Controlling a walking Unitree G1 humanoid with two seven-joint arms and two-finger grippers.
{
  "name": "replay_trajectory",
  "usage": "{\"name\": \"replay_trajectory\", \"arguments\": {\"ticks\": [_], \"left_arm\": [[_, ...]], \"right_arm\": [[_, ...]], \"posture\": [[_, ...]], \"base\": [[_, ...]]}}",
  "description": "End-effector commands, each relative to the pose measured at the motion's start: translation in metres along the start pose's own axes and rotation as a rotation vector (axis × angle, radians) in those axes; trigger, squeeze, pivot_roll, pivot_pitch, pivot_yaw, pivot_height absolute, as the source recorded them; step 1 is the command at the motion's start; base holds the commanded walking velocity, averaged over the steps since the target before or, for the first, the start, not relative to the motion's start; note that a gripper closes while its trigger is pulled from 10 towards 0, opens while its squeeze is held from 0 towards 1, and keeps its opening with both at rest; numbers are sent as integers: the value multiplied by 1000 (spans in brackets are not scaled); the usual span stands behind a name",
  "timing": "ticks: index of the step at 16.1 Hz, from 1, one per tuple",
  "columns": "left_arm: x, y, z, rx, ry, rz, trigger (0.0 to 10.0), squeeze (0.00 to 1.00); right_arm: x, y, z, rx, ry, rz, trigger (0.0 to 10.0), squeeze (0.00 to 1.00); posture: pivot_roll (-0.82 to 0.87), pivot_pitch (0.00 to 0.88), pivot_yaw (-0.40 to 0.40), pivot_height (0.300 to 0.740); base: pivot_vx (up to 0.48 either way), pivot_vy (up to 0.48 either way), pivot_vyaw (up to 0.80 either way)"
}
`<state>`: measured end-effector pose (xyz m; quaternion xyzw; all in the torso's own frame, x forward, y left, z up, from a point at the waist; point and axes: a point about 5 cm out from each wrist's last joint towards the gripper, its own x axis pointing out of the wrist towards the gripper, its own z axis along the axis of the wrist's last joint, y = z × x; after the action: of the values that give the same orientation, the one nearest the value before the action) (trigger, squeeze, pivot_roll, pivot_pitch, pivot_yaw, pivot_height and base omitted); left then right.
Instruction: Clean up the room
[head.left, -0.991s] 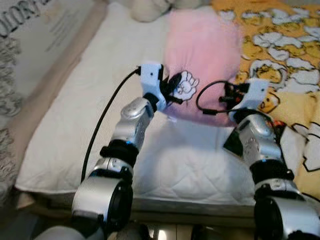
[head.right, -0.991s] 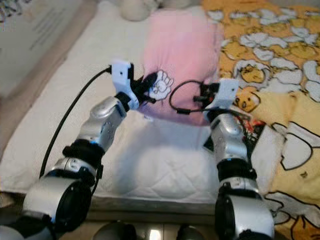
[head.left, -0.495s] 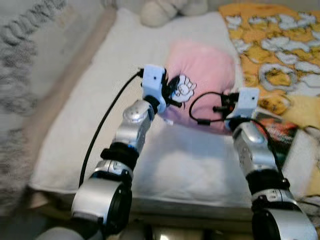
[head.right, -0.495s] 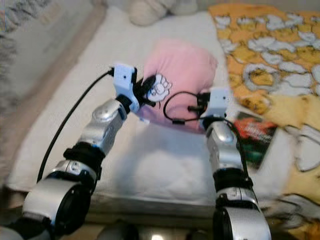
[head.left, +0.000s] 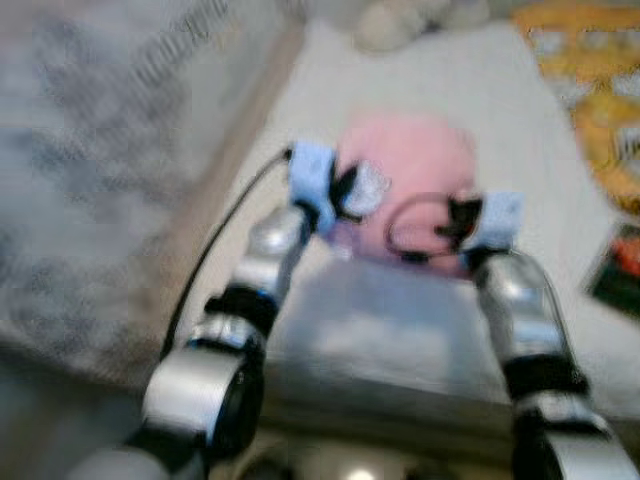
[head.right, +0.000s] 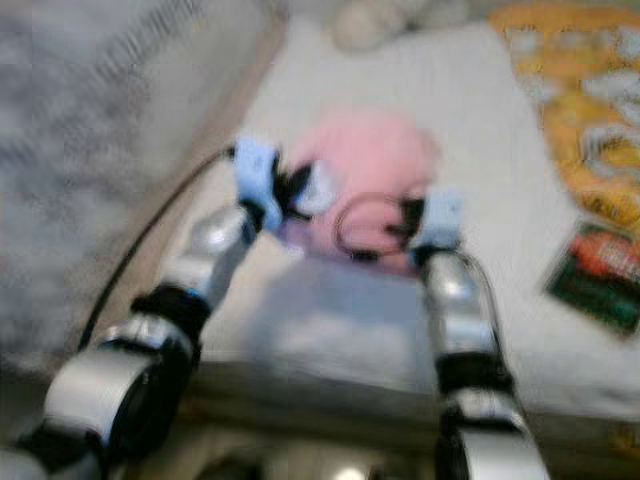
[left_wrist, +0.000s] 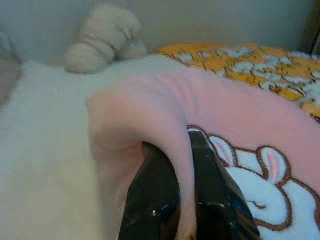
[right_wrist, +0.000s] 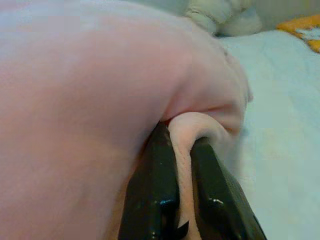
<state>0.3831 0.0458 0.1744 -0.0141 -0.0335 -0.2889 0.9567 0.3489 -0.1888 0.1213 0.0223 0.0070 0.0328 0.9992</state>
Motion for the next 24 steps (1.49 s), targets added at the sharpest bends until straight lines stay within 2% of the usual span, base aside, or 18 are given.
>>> {"name": "replay_trajectory", "arguments": {"ticks": [1,3,4,5,8,15,16,17,20,22,24], "left_arm": [[-4,16,5,41,-18,32,0,0],[-3,13,7,73,-25,6,0,0],[-2,12,8,129,-26,10,10000,0],[-1,8,8,166,-26,1,10000,0],[-2,11,4,113,-12,36,10000,0],[-3,13,-2,87,8,68,10000,0],[-5,20,-6,84,41,136,10000,0],[-10,33,-9,83,64,259,10000,0],[-24,51,-25,141,148,398,10000,0],[-27,51,-33,137,179,413,10000,0],[-47,44,-74,95,309,484,10000,0]], "right_arm": [[5,16,13,-5,-51,37,10000,0],[4,13,11,-17,-48,11,10000,0],[2,13,10,-21,-46,10,10000,0],[1,15,7,-20,-39,18,10000,0],[-1,18,6,-21,-35,23,10000,0],[-1,21,1,-27,-5,38,10000,0],[0,23,-2,-28,16,57,10000,0],[2,27,-8,-24,52,108,10000,0],[12,41,-24,11,173,238,10000,0],[13,44,-31,-5,226,267,10000,0],[9,55,-52,-90,338,322,10000,0]], "posture": [[-60,0,99,740],[-66,0,101,740],[-68,0,101,740],[-68,0,101,740],[-72,0,101,740],[-60,0,94,740],[-60,0,91,740],[-63,0,83,740],[-25,0,34,740],[-9,0,19,740],[25,0,-17,740]], "base": [[285,386,581],[276,394,244],[0,0,0],[0,0,0],[284,0,0],[480,0,0],[480,0,0],[0,0,0],[0,0,0],[0,0,0],[0,0,0]]}}
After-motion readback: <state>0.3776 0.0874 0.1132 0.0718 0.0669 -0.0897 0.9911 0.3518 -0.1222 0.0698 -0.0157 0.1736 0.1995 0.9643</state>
